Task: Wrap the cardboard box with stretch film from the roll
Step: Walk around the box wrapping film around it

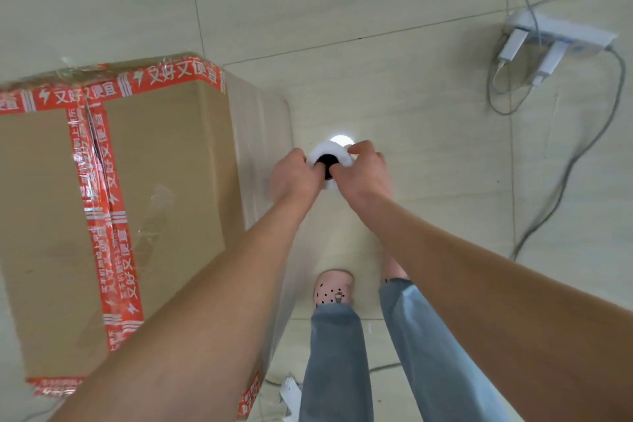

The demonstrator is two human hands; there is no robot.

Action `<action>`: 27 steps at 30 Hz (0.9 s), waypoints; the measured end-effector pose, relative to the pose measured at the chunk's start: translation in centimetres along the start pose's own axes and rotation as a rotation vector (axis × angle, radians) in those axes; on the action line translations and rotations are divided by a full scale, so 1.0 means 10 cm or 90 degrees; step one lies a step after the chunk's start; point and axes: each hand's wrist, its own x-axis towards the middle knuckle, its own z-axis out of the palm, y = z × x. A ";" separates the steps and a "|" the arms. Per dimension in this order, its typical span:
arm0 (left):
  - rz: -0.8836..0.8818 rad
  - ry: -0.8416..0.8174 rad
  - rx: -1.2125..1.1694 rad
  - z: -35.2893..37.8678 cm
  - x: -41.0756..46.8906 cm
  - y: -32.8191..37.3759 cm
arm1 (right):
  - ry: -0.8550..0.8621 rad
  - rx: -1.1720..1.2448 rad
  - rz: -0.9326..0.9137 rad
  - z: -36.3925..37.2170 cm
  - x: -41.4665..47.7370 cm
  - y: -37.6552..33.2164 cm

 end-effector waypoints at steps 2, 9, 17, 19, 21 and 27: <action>-0.037 -0.033 -0.037 -0.03 0.06 0.00 | 0.012 0.026 -0.007 0.01 0.07 -0.10; 0.267 -0.048 0.234 -0.18 0.14 0.37 | -0.010 0.040 0.009 -0.08 0.20 -0.13; 0.287 -0.082 0.391 -0.10 0.16 0.76 | -0.008 -0.031 -0.020 -0.31 0.28 -0.11; 0.276 -0.065 0.354 -0.12 0.20 0.75 | -0.008 -0.051 -0.034 -0.32 0.33 -0.18; 0.236 -0.053 0.289 -0.16 0.26 0.72 | -0.008 -0.061 -0.050 -0.33 0.37 -0.27; 0.037 -0.009 0.148 -0.41 0.52 0.66 | 0.012 -0.043 -0.019 -0.24 0.50 -0.63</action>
